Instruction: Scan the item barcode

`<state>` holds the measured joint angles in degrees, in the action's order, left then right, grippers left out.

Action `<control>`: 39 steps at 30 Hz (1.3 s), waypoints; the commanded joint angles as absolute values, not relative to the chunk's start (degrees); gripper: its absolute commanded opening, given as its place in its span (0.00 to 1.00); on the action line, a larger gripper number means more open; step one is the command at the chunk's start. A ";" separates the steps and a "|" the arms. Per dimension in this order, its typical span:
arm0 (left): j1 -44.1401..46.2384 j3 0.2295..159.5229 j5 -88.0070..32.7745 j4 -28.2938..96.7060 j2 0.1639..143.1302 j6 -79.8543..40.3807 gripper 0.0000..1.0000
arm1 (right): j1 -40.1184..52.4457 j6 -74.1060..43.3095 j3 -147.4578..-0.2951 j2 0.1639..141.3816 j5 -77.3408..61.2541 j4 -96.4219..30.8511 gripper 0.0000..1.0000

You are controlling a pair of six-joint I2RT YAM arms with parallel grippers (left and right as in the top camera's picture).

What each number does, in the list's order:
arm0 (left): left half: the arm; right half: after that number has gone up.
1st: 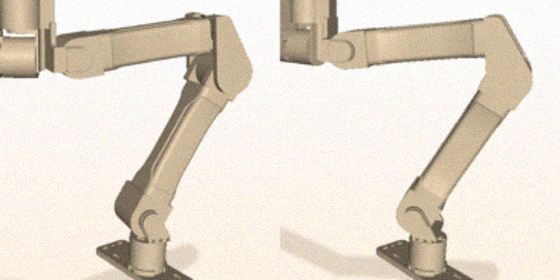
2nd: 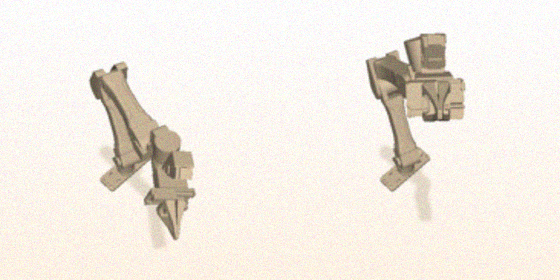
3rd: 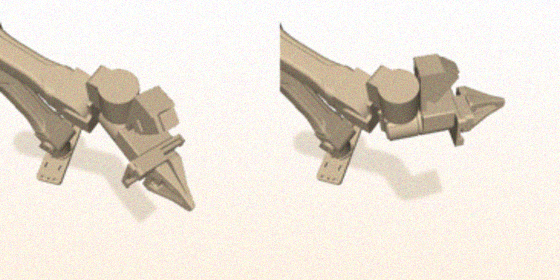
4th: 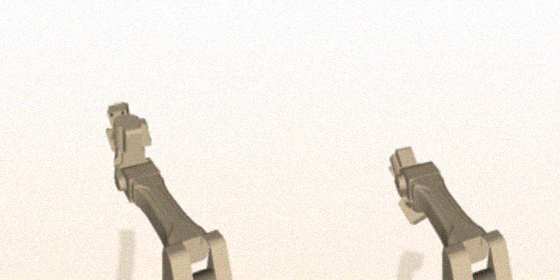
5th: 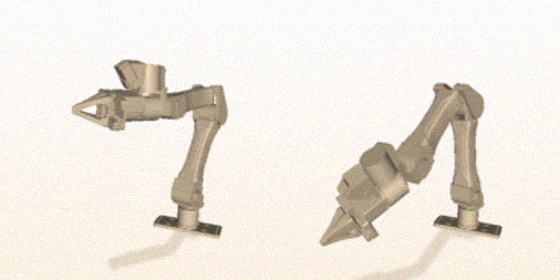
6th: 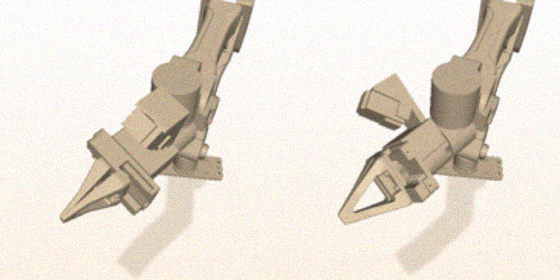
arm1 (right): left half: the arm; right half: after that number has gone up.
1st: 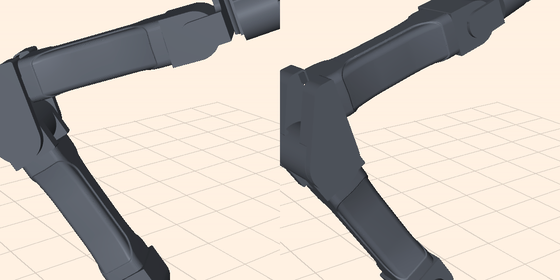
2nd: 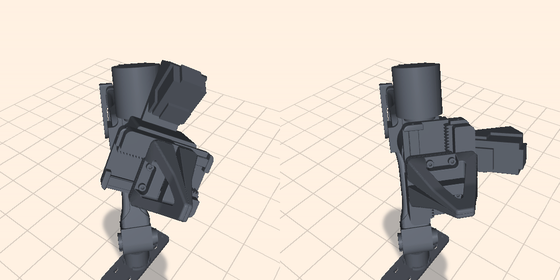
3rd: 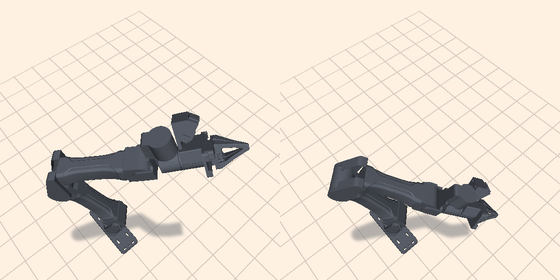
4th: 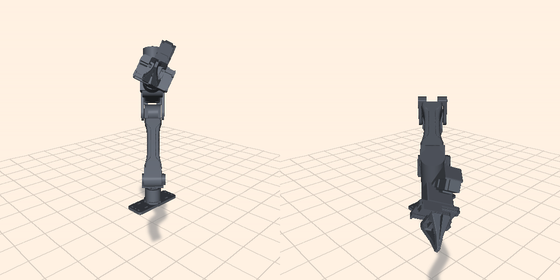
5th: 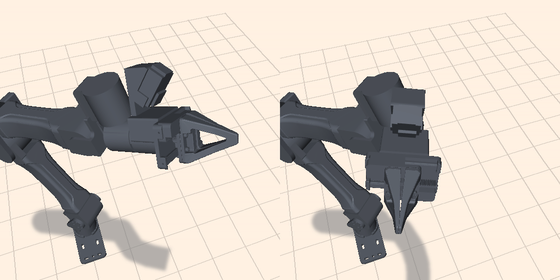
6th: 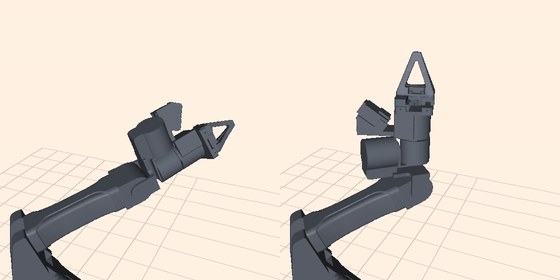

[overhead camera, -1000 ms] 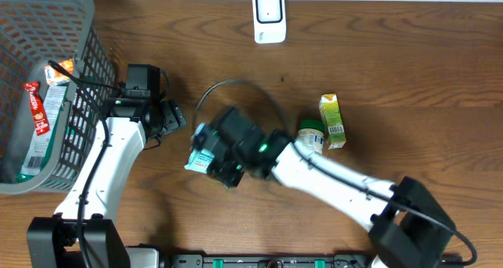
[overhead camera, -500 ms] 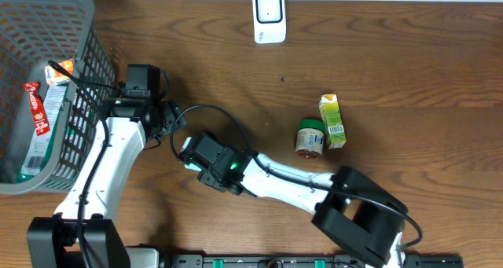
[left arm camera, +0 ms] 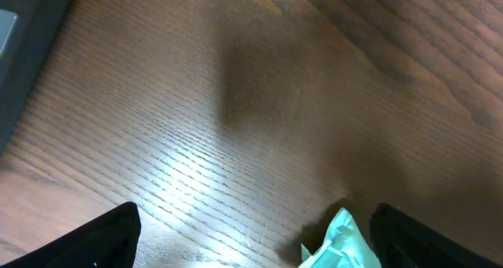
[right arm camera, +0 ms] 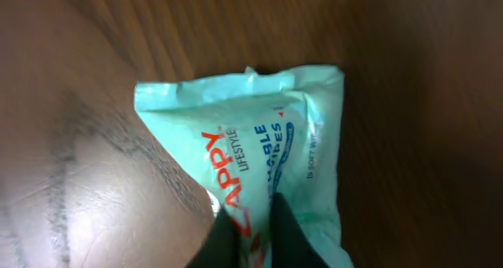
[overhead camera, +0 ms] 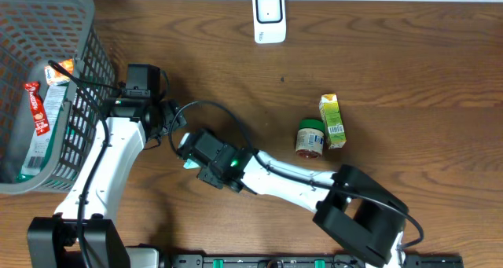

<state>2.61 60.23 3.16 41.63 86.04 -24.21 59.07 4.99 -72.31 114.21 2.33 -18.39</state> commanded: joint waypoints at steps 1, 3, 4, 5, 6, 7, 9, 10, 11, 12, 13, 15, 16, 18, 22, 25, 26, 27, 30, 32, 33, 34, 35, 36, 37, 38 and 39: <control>2.31 59.72 3.49 41.74 86.19 -24.32 0.94 | 57.12 0.32 -71.59 111.37 -7.38 -19.38 0.01; 2.31 59.72 3.49 41.74 86.19 -24.32 0.94 | 55.05 -2.66 -71.59 108.31 -12.64 -19.70 0.01; 2.31 59.72 3.49 41.74 86.19 -24.32 0.94 | 53.80 -4.05 -71.59 107.02 -15.62 -19.94 0.01; 2.31 59.72 3.49 41.74 86.19 -24.32 0.94 | 52.56 -5.41 -71.59 106.04 -18.37 -20.16 0.01; 2.31 59.72 3.49 41.74 86.19 -24.32 0.94 | 50.94 -6.96 -71.59 105.23 -21.76 -20.34 0.01; 2.31 59.72 3.49 41.74 86.19 -24.32 0.94 | 49.67 -8.08 -71.59 104.92 -24.27 -20.43 0.01; 2.33 59.72 3.49 41.74 86.19 -24.32 0.94 | 46.39 -11.51 -71.50 104.99 -30.26 -20.86 0.01; 2.33 59.72 3.49 41.74 86.19 -24.32 0.94 | 45.30 -12.53 -71.42 105.30 -31.79 -21.10 0.01; 2.31 59.72 3.49 41.74 86.19 -24.32 0.94 | 43.72 -13.69 -71.40 105.78 -33.82 -21.87 0.01; 2.31 59.72 3.49 41.74 86.19 -24.32 0.94 | 42.70 -14.15 -71.40 106.21 -35.31 -22.33 0.01; 2.31 59.72 3.49 41.74 86.19 -24.32 0.94 | 41.58 -14.35 -71.33 106.85 -37.17 -22.70 0.01; 2.31 59.72 3.49 41.74 86.19 -24.32 0.94 | 39.94 -14.37 -71.22 108.29 -40.47 -22.55 0.01; 2.31 59.72 3.49 41.74 86.19 -24.32 0.94 | 39.38 -14.52 -71.22 109.06 -41.82 -22.44 0.01; 2.31 59.72 3.49 41.74 86.19 -24.32 0.94 | 38.48 -15.86 -71.22 111.26 -45.30 -21.58 0.01; 2.31 59.72 3.49 41.74 86.19 -24.32 0.94 | 38.06 -16.14 -71.22 115.92 -55.77 -16.58 0.01; 2.31 59.72 3.49 41.74 86.19 -24.32 0.94 | 37.65 -16.64 -71.22 118.72 -55.83 -14.48 0.01; 2.31 59.72 3.49 41.74 86.19 -24.32 0.94 | 37.12 -16.60 -71.22 119.77 -53.47 -14.46 0.01; 2.31 59.72 3.49 41.74 86.19 -24.32 0.94 | 36.77 -15.81 -71.22 120.36 -52.16 -14.46 0.01; 2.31 59.72 3.49 41.74 86.19 -24.32 0.94 | 35.70 -11.99 -71.22 121.34 -50.22 -14.39 0.01; 2.31 59.72 3.49 41.74 86.19 -24.32 0.94 | 35.29 -10.07 -71.22 121.40 -50.13 -14.35 0.06; 2.31 59.72 3.49 41.74 86.19 -24.32 0.94 | 35.14 -9.06 -71.22 121.40 -49.87 -14.37 0.10; 2.31 59.72 3.49 41.74 86.19 -24.32 0.94 | 34.94 -8.34 -71.22 121.40 -49.15 -14.37 0.13; 2.31 59.72 3.49 41.74 86.19 -24.32 0.94 | 34.81 -7.88 -71.22 121.40 -48.21 -14.44 0.15; 2.31 59.72 3.49 41.74 86.19 -24.32 0.94 | 34.68 -7.51 -71.22 121.40 -46.96 -14.55 0.19; 2.31 59.72 3.49 41.74 86.19 -24.32 0.94 | 34.65 -7.07 -71.22 121.40 -45.50 -14.59 0.22; 2.31 59.72 3.49 41.74 86.19 -24.32 0.94 | 34.59 -6.52 -71.22 121.40 -43.81 -14.74 0.27; 2.31 59.72 3.49 41.74 86.19 -24.32 0.94 | 34.59 -6.07 -71.22 121.40 -41.34 -14.83 0.32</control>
